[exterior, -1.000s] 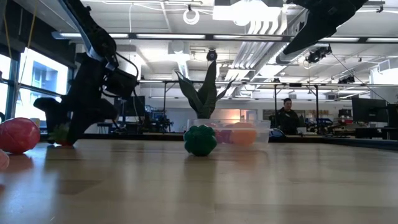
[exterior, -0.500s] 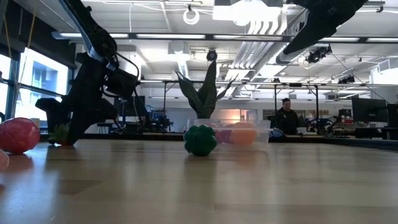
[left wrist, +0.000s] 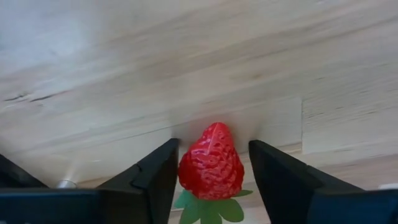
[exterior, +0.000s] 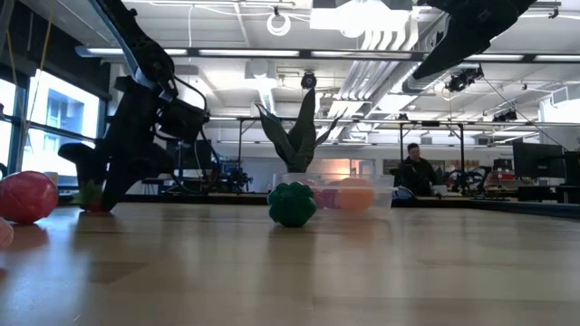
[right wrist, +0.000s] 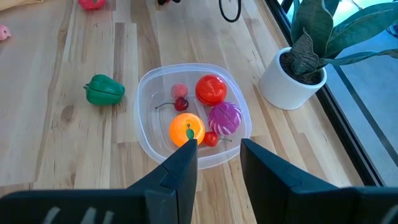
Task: Pick and placing Produce into tupperware
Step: Put the red strawberry into the transparent container
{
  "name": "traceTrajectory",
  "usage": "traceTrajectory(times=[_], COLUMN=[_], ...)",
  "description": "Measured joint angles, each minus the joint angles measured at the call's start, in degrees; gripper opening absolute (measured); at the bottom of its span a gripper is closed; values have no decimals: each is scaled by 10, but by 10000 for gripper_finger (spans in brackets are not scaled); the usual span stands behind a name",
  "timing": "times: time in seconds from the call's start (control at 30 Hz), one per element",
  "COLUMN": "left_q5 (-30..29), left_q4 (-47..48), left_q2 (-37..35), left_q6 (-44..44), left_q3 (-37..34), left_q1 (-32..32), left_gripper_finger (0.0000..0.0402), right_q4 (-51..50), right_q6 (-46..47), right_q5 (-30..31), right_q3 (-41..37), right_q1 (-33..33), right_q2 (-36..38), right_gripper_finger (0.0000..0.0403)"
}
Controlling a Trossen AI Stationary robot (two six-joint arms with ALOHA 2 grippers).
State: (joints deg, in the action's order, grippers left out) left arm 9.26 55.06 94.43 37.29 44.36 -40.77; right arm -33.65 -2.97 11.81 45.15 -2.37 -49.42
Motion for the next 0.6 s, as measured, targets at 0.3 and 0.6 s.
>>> traceTrajectory(times=[0.3, 0.6], left_q5=[6, 4], left_q4=[0, 0], left_q2=[0, 0], left_q6=[1, -39], left_q3=[1, 2], left_q1=[0, 0], left_gripper_finger=[146, 148], right_q4=[0, 0], right_q6=[0, 0], right_q5=[0, 0], right_q3=[0, 0], right_q1=[0, 0], right_q2=[0, 0], right_gripper_finger=[113, 113])
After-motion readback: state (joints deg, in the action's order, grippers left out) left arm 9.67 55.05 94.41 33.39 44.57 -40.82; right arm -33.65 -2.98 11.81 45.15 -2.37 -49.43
